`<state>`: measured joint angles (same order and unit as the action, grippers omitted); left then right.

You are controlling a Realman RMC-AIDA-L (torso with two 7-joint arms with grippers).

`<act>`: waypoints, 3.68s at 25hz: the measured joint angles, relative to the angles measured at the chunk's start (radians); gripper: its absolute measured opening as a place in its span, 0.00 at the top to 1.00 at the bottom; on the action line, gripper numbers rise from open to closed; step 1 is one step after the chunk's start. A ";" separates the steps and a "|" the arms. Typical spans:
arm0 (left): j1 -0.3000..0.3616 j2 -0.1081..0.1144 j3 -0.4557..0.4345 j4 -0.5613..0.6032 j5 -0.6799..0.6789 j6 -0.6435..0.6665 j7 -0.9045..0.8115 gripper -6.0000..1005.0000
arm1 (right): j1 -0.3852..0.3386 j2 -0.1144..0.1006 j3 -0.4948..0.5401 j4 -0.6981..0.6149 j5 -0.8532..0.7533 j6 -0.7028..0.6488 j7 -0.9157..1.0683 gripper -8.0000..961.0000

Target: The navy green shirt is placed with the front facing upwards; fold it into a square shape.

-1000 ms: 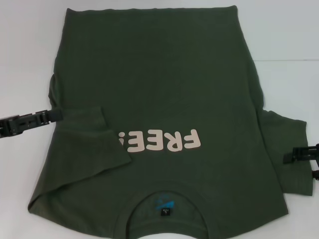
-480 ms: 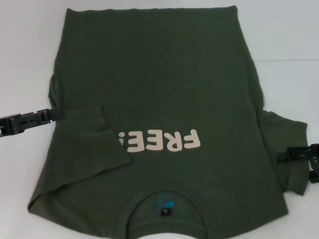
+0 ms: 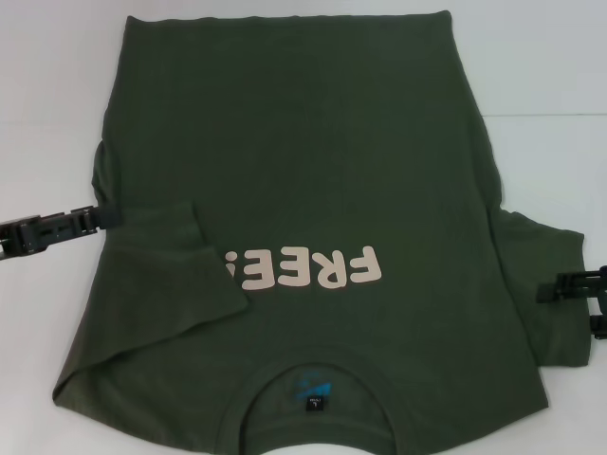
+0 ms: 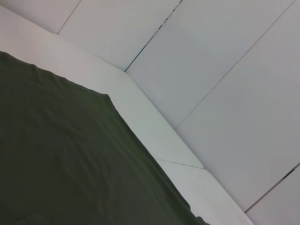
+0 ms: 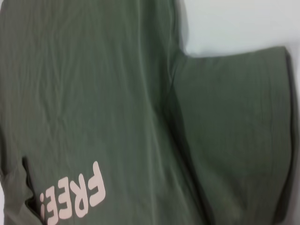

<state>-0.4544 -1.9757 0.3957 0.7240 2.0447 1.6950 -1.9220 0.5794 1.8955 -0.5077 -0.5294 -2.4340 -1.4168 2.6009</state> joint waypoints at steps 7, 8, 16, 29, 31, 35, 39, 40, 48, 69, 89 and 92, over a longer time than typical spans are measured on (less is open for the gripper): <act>-0.002 0.001 0.000 0.000 0.000 0.000 -0.001 0.12 | -0.001 -0.004 0.007 -0.002 0.001 0.001 0.003 0.40; -0.002 0.001 0.000 0.000 0.000 0.000 -0.001 0.12 | -0.001 -0.005 0.011 -0.002 0.001 0.000 0.003 0.42; -0.009 0.003 -0.004 0.001 0.000 -0.002 -0.006 0.12 | -0.001 -0.006 0.019 -0.010 0.001 -0.004 -0.008 0.62; -0.018 0.005 -0.005 0.000 -0.004 -0.028 -0.010 0.12 | 0.004 -0.007 0.023 -0.012 0.003 -0.023 -0.042 0.95; -0.018 0.006 -0.007 0.000 -0.005 -0.028 -0.010 0.12 | 0.006 -0.008 0.023 -0.012 0.003 -0.023 -0.046 0.96; -0.019 0.006 -0.009 -0.001 -0.007 -0.028 -0.011 0.12 | 0.006 -0.011 0.032 -0.012 0.004 -0.027 -0.058 0.96; -0.019 0.004 -0.009 -0.002 -0.008 -0.028 -0.011 0.12 | 0.001 -0.015 0.044 -0.012 0.038 -0.040 -0.076 0.96; -0.019 0.003 -0.009 -0.002 -0.008 -0.028 -0.011 0.12 | -0.001 -0.016 0.045 -0.012 0.047 -0.041 -0.079 0.96; -0.020 -0.001 -0.009 -0.002 -0.008 -0.025 -0.012 0.12 | -0.004 -0.018 0.054 -0.012 0.083 -0.045 -0.095 0.97; -0.020 -0.006 -0.009 -0.027 -0.008 -0.026 -0.037 0.11 | -0.061 -0.071 0.070 -0.069 0.157 -0.110 -0.111 0.97; -0.024 -0.012 -0.007 -0.029 -0.008 -0.019 -0.047 0.11 | -0.079 -0.097 0.188 -0.077 0.159 -0.146 -0.161 0.97; -0.024 -0.013 -0.006 -0.029 -0.008 -0.020 -0.048 0.11 | -0.070 -0.097 0.193 -0.077 0.159 -0.156 -0.165 0.97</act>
<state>-0.4786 -1.9890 0.3899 0.6949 2.0372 1.6749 -1.9696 0.5089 1.7989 -0.3152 -0.6060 -2.2749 -1.5729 2.4359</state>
